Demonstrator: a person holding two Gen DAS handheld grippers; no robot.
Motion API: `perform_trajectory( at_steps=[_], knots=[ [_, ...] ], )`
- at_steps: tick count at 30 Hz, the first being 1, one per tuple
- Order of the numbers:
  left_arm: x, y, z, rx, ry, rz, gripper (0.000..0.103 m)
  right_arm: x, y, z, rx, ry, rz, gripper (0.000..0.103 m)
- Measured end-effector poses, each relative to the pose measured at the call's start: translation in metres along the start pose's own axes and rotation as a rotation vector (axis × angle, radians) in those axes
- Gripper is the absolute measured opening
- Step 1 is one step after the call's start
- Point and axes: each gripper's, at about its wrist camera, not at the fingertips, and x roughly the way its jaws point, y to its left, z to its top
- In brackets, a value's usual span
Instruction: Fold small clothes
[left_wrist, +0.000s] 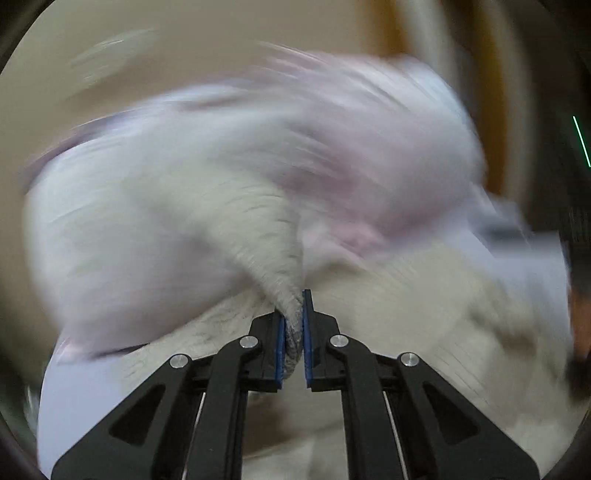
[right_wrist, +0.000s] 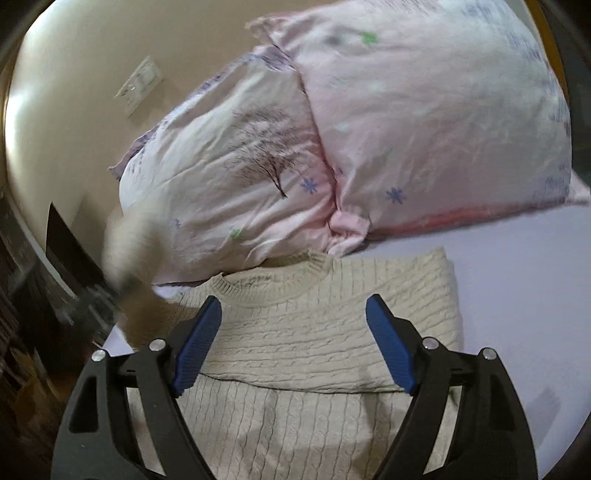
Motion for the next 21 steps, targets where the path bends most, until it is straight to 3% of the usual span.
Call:
perform_trajectory(
  at_steps=[2, 3, 5, 7, 9, 11, 16, 17, 18, 19, 21],
  knots=[
    [0.030, -0.055, -0.011, 0.127, 0.093, -0.051, 0.009, 0.008, -0.016, 0.000, 0.048, 0.029, -0.022, 0.081],
    [0.036, -0.068, -0.018, 0.140, 0.125, -0.076, 0.011, 0.009, -0.024, 0.001, 0.071, 0.042, -0.034, 0.080],
    [0.020, -0.066, -0.026, 0.118, 0.106, -0.100, 0.012, 0.011, -0.043, -0.001, 0.120, 0.075, -0.043, 0.079],
    [-0.006, -0.041, -0.030, 0.033, 0.065, -0.096, 0.022, 0.015, -0.056, -0.003, 0.145, 0.104, -0.071, 0.072],
    [-0.041, 0.003, -0.044, -0.134, 0.037, -0.111, 0.045, 0.019, -0.066, -0.006, 0.163, 0.134, -0.111, 0.059],
    [-0.065, 0.045, -0.065, -0.272, 0.053, -0.095, 0.046, 0.020, -0.071, -0.010, 0.169, 0.137, -0.144, 0.054],
    [-0.103, 0.112, -0.130, -0.505, 0.143, 0.009, 0.054, 0.022, -0.074, -0.020, 0.117, 0.134, -0.237, 0.054],
    [-0.106, 0.119, -0.141, -0.548, 0.157, 0.012, 0.056, 0.030, -0.070, -0.023, 0.086, 0.163, -0.238, 0.045],
    [-0.106, 0.126, -0.151, -0.578, 0.166, 0.011, 0.058, 0.038, -0.068, -0.024, 0.055, 0.189, -0.243, 0.017],
    [-0.108, 0.129, -0.160, -0.611, 0.173, 0.008, 0.058, 0.045, -0.061, -0.025, 0.010, 0.202, -0.264, 0.014],
    [-0.108, 0.132, -0.173, -0.661, 0.184, -0.013, 0.059, 0.043, -0.054, -0.018, -0.036, 0.133, -0.288, 0.009]
  ],
)
